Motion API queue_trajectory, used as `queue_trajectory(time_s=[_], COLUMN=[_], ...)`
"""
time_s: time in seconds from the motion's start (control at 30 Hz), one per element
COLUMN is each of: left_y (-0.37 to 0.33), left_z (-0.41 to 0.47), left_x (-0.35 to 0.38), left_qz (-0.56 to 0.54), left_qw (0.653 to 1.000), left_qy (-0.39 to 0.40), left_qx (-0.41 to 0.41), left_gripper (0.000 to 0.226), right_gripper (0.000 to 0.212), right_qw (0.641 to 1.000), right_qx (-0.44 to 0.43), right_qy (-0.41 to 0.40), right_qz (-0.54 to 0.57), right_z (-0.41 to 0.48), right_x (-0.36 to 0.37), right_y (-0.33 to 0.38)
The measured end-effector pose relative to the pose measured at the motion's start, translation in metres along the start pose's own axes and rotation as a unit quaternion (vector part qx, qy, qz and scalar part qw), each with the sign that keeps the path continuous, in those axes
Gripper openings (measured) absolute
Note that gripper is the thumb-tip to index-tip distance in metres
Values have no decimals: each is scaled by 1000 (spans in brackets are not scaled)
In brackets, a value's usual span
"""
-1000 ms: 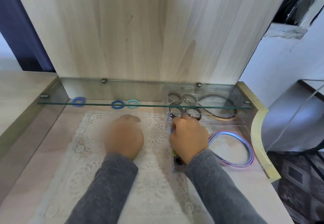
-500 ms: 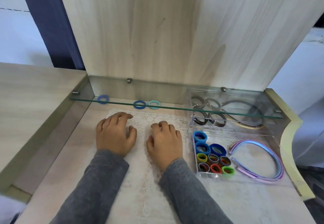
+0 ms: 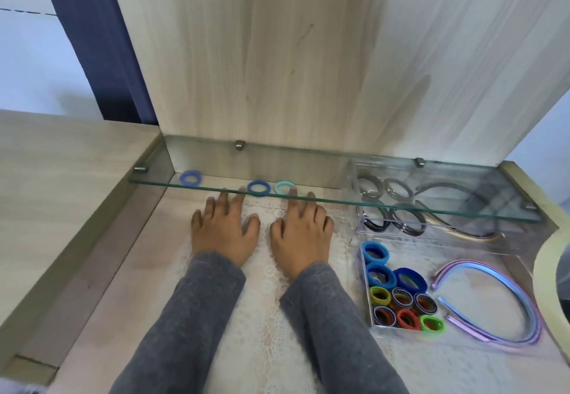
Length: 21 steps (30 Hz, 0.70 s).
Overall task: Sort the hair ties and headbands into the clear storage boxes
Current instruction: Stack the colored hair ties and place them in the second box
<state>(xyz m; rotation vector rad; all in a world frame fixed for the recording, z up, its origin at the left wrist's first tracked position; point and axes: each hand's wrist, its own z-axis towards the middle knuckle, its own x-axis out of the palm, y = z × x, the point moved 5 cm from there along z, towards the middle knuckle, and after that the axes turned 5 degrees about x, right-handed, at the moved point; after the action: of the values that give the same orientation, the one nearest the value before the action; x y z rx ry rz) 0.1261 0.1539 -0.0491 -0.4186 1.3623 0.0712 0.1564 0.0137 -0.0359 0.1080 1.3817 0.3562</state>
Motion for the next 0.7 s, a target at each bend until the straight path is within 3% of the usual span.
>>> queue_trajectory(time_s=[0.47,0.7], left_y=[-9,-7], left_z=[25,18], left_x=[-2,-8], left_qz=[-42,-59], left_qw=[992,984], left_qy=[-104,-152], left_qx=[63,70], left_gripper=[44,11], right_gripper=[57,42], right_qw=[1000,999], right_qx=[6,6], right_qy=[21,-24], right_qz=[-9,29], right_z=[19,18], right_x=[3,1], right_y=[1,-5])
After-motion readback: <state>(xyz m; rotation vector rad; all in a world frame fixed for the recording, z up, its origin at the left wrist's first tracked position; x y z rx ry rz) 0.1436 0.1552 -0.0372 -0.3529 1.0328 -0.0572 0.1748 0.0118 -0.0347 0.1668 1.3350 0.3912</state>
